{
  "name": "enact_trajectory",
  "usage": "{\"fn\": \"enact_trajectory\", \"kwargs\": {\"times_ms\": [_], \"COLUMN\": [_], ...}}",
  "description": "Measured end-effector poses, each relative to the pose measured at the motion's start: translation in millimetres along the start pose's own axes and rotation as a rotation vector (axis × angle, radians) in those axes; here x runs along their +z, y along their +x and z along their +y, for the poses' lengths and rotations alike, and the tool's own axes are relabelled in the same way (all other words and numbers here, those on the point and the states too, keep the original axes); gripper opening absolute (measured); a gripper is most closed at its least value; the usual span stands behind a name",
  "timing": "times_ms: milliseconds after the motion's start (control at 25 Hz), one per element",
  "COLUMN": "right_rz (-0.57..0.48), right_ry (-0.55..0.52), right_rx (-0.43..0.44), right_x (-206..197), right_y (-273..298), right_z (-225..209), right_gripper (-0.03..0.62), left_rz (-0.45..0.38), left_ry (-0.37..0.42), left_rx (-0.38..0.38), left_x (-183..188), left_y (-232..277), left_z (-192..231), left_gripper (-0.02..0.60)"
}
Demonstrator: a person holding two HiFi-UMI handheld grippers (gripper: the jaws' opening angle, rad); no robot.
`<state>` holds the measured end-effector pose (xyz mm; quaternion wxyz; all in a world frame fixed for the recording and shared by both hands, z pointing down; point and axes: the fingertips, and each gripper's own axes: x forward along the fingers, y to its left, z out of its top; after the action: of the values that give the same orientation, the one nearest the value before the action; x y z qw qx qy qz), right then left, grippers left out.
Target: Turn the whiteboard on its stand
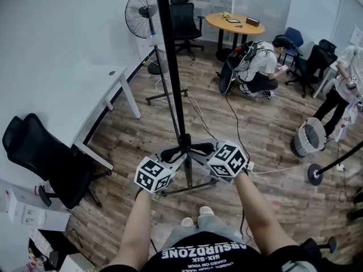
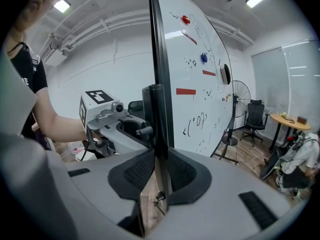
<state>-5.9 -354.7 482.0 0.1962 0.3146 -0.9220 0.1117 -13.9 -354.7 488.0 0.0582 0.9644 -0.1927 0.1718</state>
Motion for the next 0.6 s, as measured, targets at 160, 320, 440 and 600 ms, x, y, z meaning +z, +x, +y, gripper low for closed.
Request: {"fn": "enact_trajectory", "kwargs": {"times_ms": [160,320,440,600], "right_rz": [-0.012,-0.029,-0.043,-0.031], "right_ry": [0.023,0.024,0.023,-0.005], "right_rx": [-0.019,-0.021,-0.013,0.009], "right_x": [-8.1,-19.3,-28.7,-39.9], "right_y": [-14.1,-36.8,-56.4,-76.5], "right_z": [8.5,16.9,24.6,37.4], "right_gripper": [0.072,0.072,0.074,0.075], "left_rz": [-0.011,-0.033,-0.044,-0.046], "left_ry": [-0.003,-0.005,-0.008,-0.019], "left_rx": [-0.026,-0.032,-0.023,0.004], "left_x": [-1.2,-0.1,0.5,-1.3], "left_y": [0.0,4.2,7.4,7.2], "left_z": [-18.5,-44.9,-67.4,-93.9], "left_gripper": [0.092,0.092,0.092,0.092]}}
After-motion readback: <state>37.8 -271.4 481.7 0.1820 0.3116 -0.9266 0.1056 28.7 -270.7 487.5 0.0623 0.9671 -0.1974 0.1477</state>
